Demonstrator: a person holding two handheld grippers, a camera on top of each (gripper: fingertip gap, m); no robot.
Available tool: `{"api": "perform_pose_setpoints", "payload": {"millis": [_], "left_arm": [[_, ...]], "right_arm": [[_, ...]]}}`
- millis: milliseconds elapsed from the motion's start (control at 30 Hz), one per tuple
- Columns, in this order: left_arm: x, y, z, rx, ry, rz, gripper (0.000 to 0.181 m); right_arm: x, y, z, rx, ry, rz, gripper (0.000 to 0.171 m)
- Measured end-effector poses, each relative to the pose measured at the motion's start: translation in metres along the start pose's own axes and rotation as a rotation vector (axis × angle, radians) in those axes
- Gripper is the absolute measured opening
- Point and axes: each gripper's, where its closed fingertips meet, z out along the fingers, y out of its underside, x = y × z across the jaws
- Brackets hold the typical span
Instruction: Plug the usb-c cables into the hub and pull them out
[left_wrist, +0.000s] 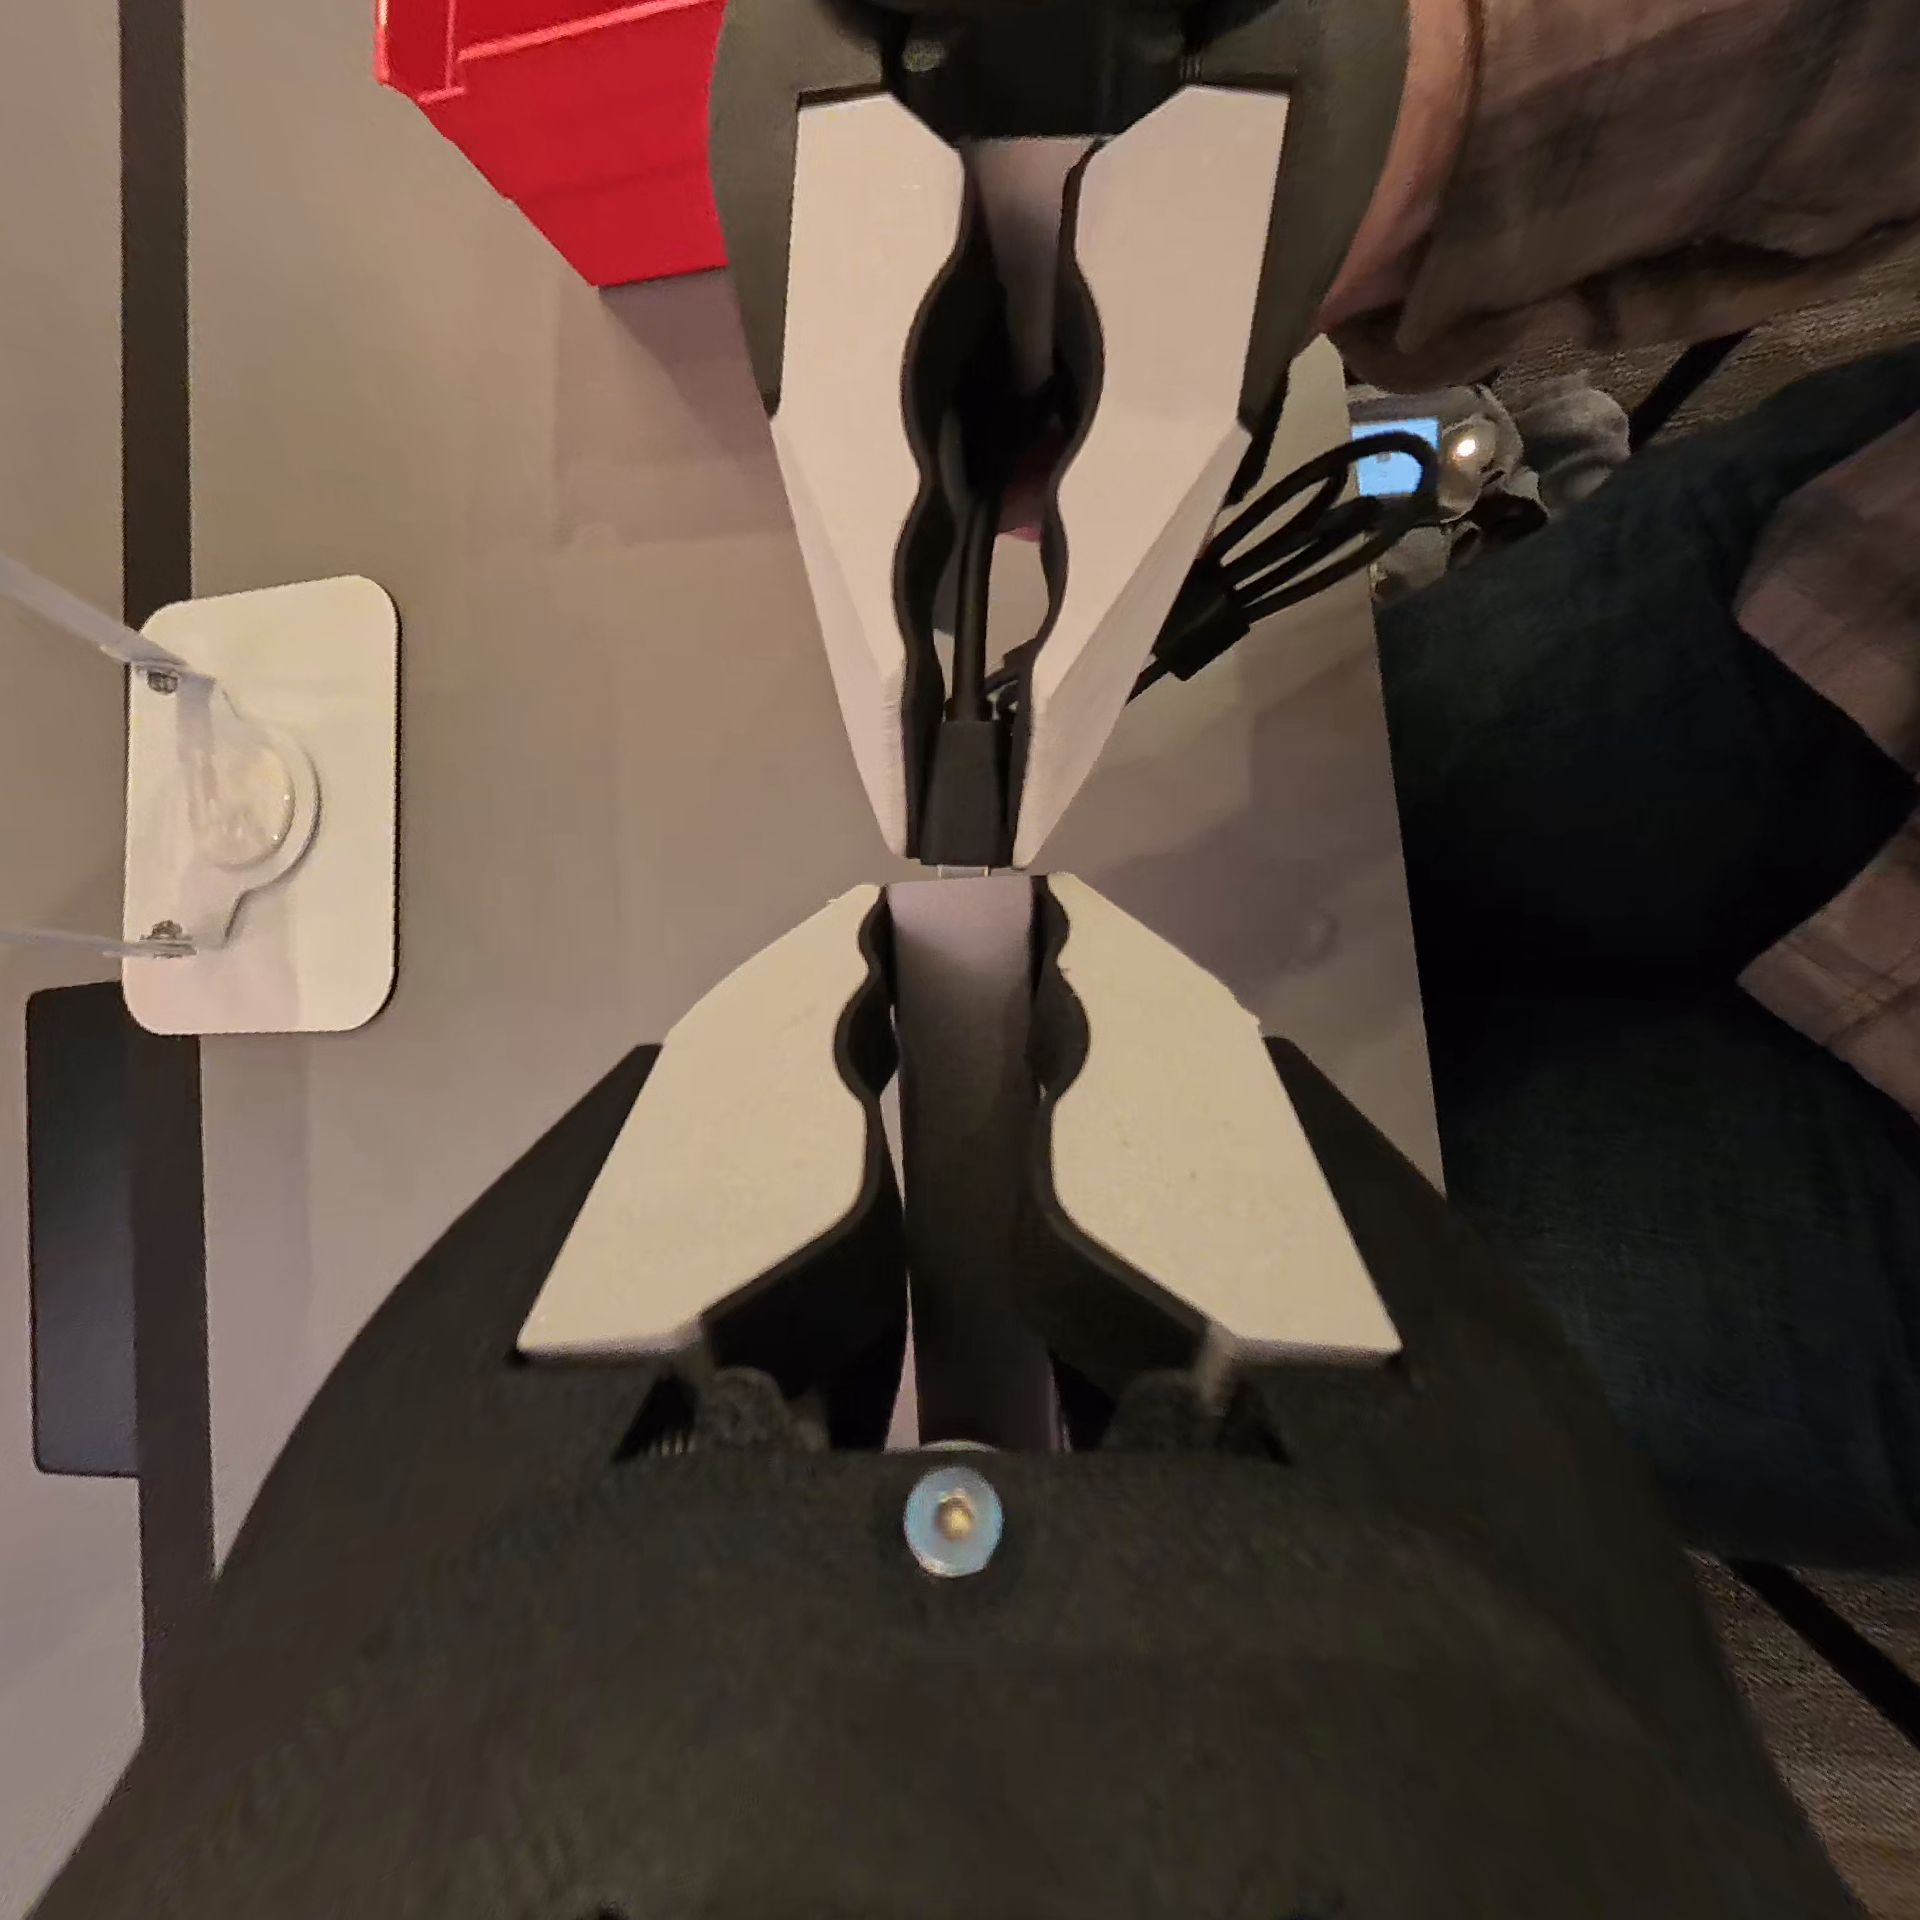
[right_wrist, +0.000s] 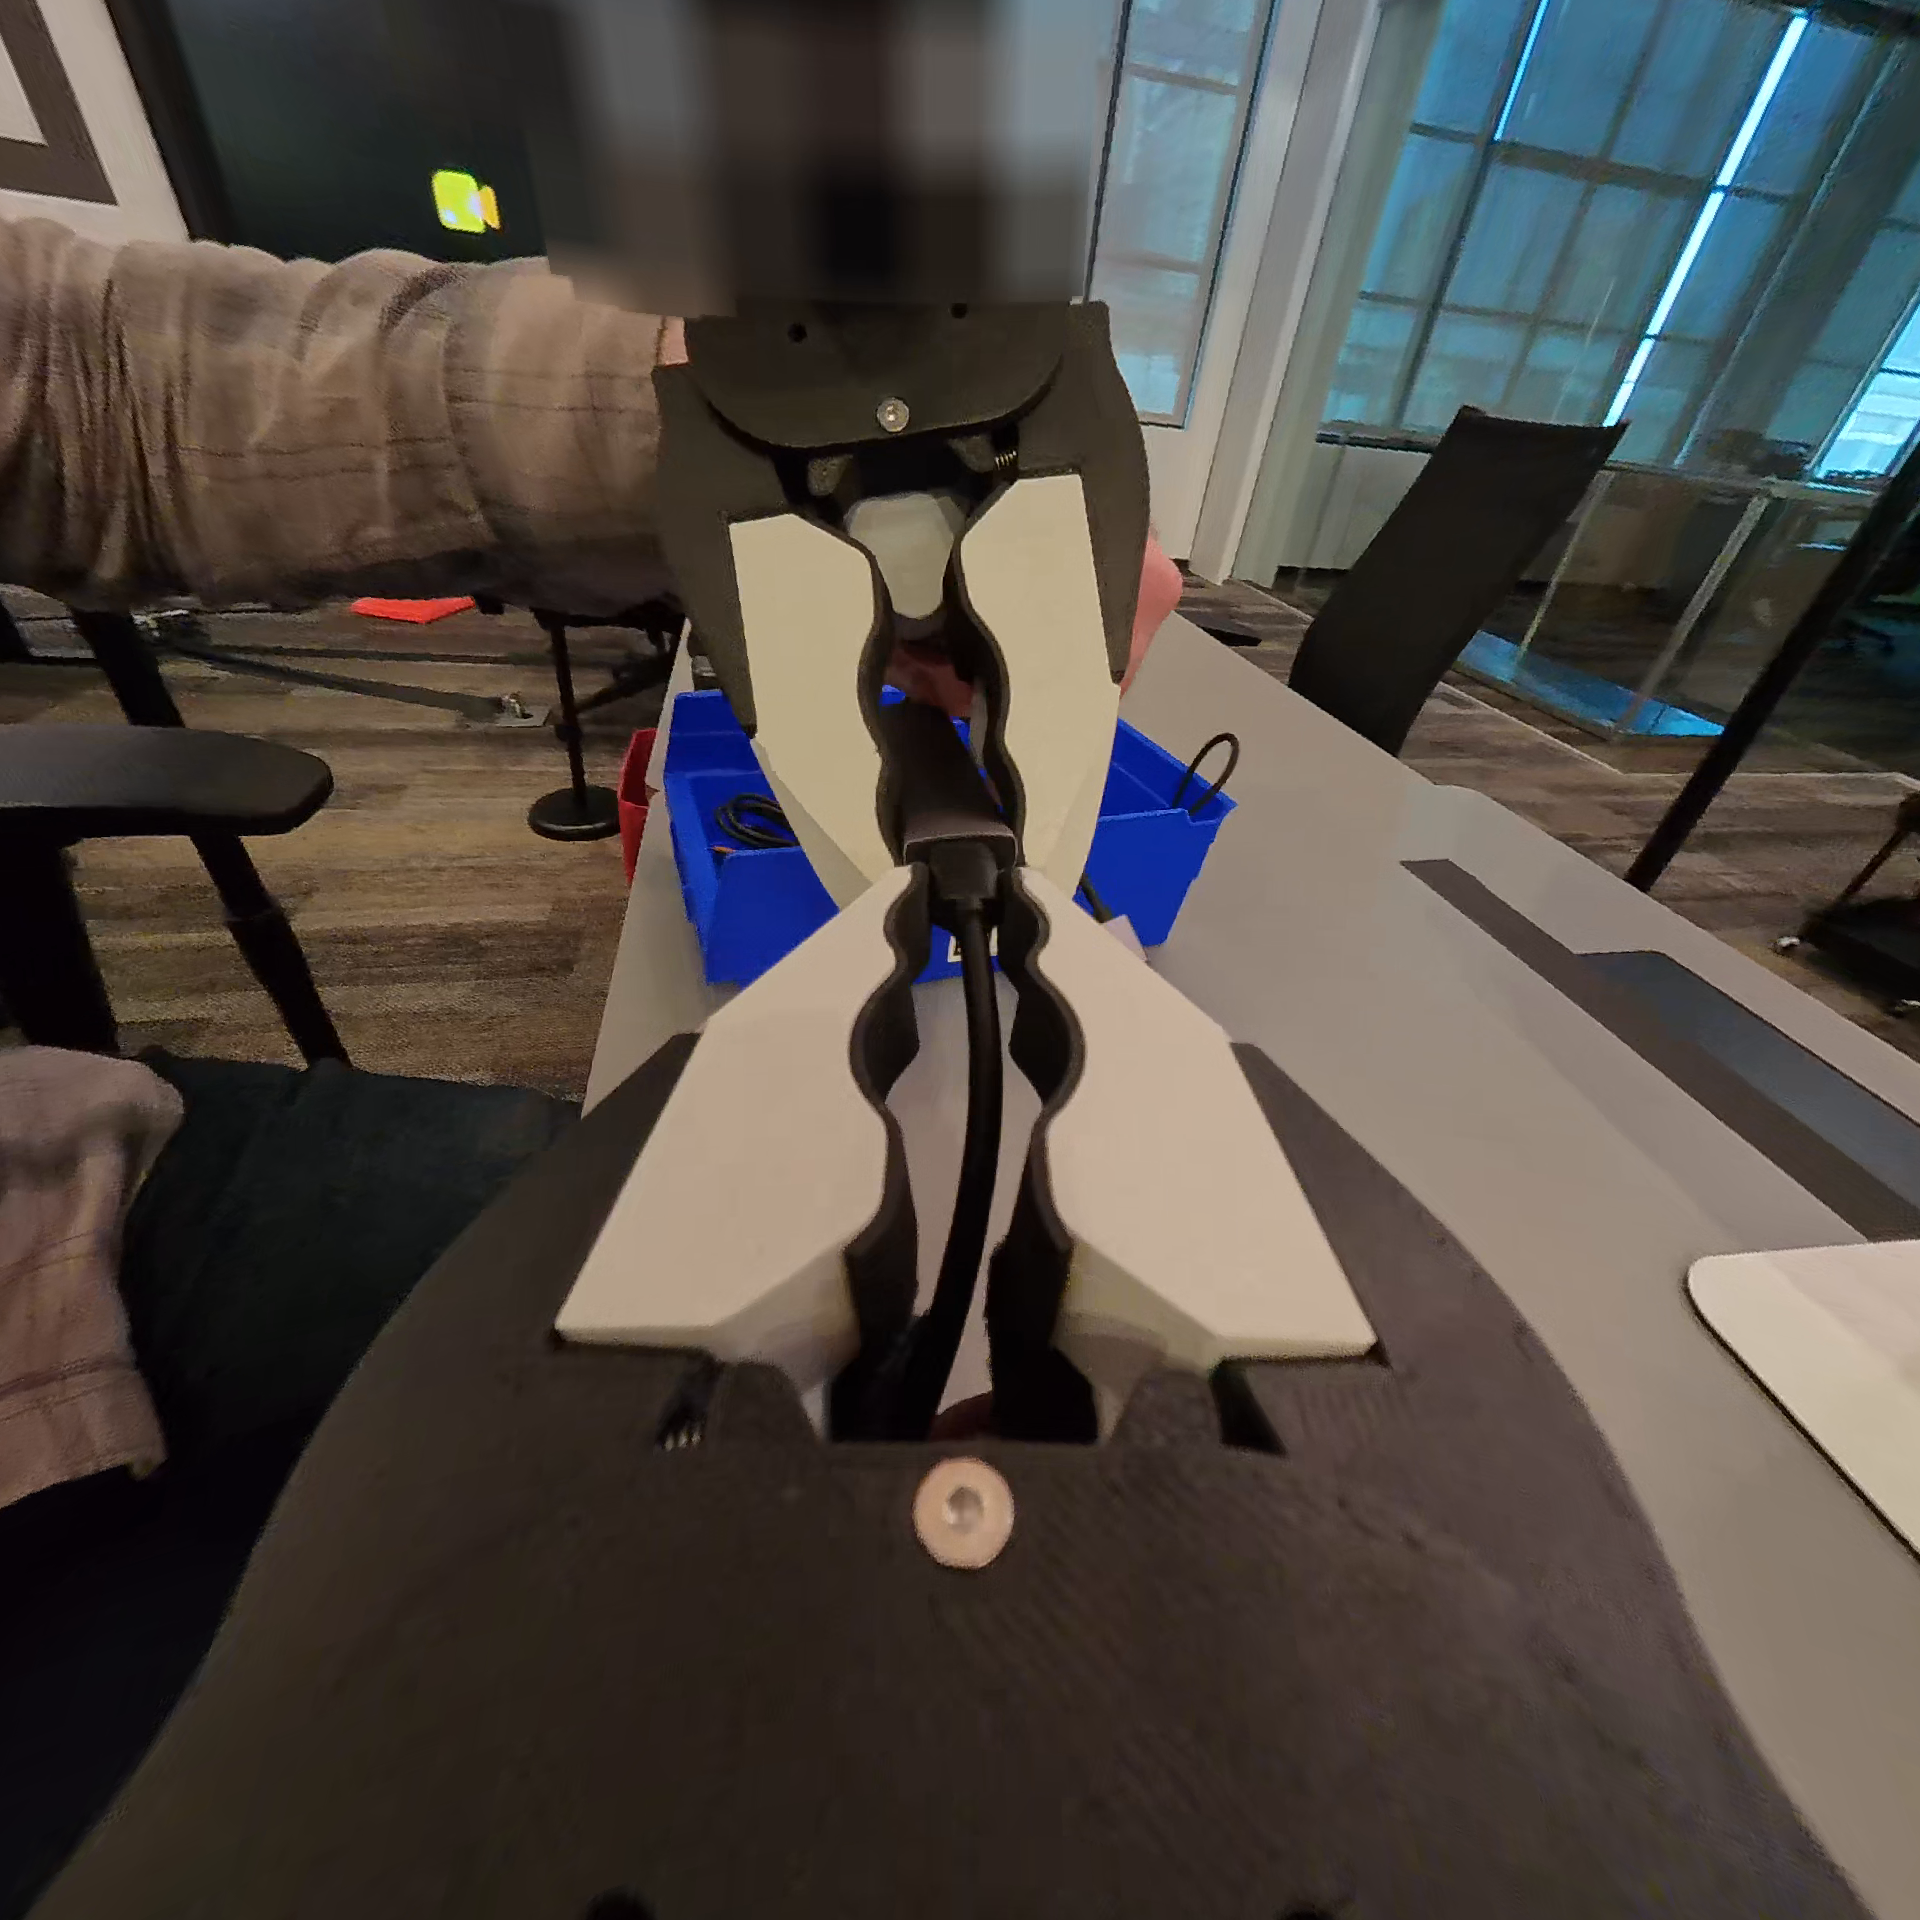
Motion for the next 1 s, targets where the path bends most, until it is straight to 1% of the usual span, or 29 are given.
{"api": "perform_pose_setpoints", "payload": {"millis": [167, 233, 333, 400, 433, 500, 567, 600, 633, 700, 867, 1000], "left_arm": [[0.004, 0.003, 0.002, -0.048, -0.003, 0.041, 0.022], [0.011, 0.004, 0.001, -0.061, 0.015, 0.109, 0.022], [0.021, 0.001, 0.0, -0.048, 0.048, 0.183, 0.022], [0.022, -0.002, -0.001, -0.029, 0.047, 0.202, 0.023], [0.021, -0.003, -0.001, -0.032, 0.033, 0.206, 0.022], [0.01, 0.001, 0.0, -0.063, -0.023, 0.185, 0.022], [-0.005, 0.019, -0.004, -0.136, -0.08, 0.129, 0.022], [-0.013, 0.024, -0.006, -0.135, -0.12, 0.076, 0.022], [-0.012, 0.026, -0.008, -0.118, -0.11, 0.038, 0.022], [-0.007, 0.027, -0.011, -0.129, -0.123, 0.061, 0.022], [-0.01, 0.019, -0.016, -0.101, -0.169, 0.047, 0.022], [-0.001, 0.018, -0.016, -0.084, -0.193, 0.043, 0.022]], "right_arm": [[-0.005, 0.004, 0.0, -0.031, -0.04, -0.006, 0.01], [-0.014, 0.004, -0.001, -0.037, -0.103, 0.012, 0.009], [-0.024, 0.003, -0.005, -0.028, -0.177, 0.017, 0.01], [-0.024, 0.001, -0.006, -0.018, -0.181, 0.021, 0.01], [-0.021, 0.001, -0.006, -0.02, -0.163, 0.016, 0.009], [-0.009, 0.002, -0.005, -0.03, -0.076, -0.002, 0.01], [0.01, -0.007, -0.015, 0.019, 0.023, 0.018, 0.01], [0.017, -0.011, -0.023, 0.037, 0.049, 0.019, 0.009], [0.021, -0.013, -0.029, 0.037, 0.065, 0.011, 0.009], [0.025, -0.017, -0.034, 0.045, 0.082, 0.014, 0.009], [0.027, -0.019, -0.034, -0.007, 0.122, -0.019, 0.01], [0.038, -0.034, -0.053, -0.024, 0.19, -0.039, 0.01]]}}
